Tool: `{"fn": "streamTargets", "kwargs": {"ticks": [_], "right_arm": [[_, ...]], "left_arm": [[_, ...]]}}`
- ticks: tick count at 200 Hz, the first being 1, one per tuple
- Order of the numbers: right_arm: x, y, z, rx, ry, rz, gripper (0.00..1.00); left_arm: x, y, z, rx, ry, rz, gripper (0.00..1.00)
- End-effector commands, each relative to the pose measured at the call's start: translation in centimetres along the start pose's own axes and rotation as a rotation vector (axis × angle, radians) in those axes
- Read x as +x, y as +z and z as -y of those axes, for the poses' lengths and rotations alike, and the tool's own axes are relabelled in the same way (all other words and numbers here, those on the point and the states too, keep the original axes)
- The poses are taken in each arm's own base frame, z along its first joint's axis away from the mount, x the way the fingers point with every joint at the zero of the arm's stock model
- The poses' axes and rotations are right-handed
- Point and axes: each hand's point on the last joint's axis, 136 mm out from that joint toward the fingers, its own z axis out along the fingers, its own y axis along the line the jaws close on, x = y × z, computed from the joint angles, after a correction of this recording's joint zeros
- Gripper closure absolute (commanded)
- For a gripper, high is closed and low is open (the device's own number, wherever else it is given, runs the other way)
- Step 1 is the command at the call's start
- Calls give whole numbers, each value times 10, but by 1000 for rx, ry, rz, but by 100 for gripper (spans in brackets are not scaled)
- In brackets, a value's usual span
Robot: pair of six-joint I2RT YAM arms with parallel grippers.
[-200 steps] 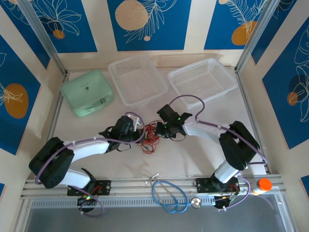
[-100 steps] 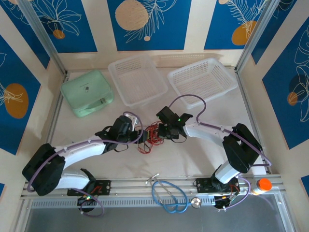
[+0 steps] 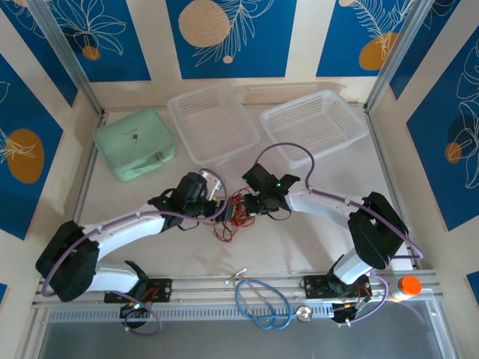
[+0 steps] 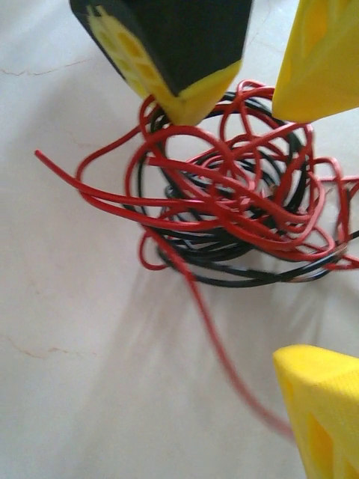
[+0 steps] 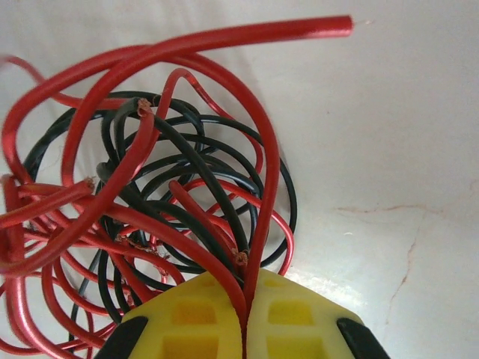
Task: Untangle the cables
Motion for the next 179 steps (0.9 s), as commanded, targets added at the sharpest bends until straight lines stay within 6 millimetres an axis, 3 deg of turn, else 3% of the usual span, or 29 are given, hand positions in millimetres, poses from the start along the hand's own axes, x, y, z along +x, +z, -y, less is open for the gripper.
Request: {"fn": "streamTargets", "kwargs": {"ticks": [1, 36, 67, 87, 108, 124, 145, 179], "right_arm": [[-4, -14, -17, -72, -165, 22, 100], [-10, -17, -25, -108, -239, 52, 100], [-14, -20, -36, -165, -308, 81, 100], [-15, -21, -40, -185, -346, 90, 100], [-23, -21, -32, -139, -297, 107, 100], [-30, -24, -23, -100, -187, 120, 100], [-33, -33, -16, -90, 1, 132, 86], [-28, -53, -25, -256, 246, 175, 40]], "left_arm": [[-11, 9, 11, 41, 102, 6, 23], [-12, 28, 13, 76, 113, 0, 27], [-2, 42, 11, 89, 100, -19, 38], [-2, 44, 11, 92, 93, -10, 69], [-7, 39, 10, 81, 88, 16, 100], [-13, 32, 9, 60, 77, 43, 100], [-22, 21, 5, 26, 39, 81, 100], [-25, 6, -3, -18, -103, 140, 100]]}}
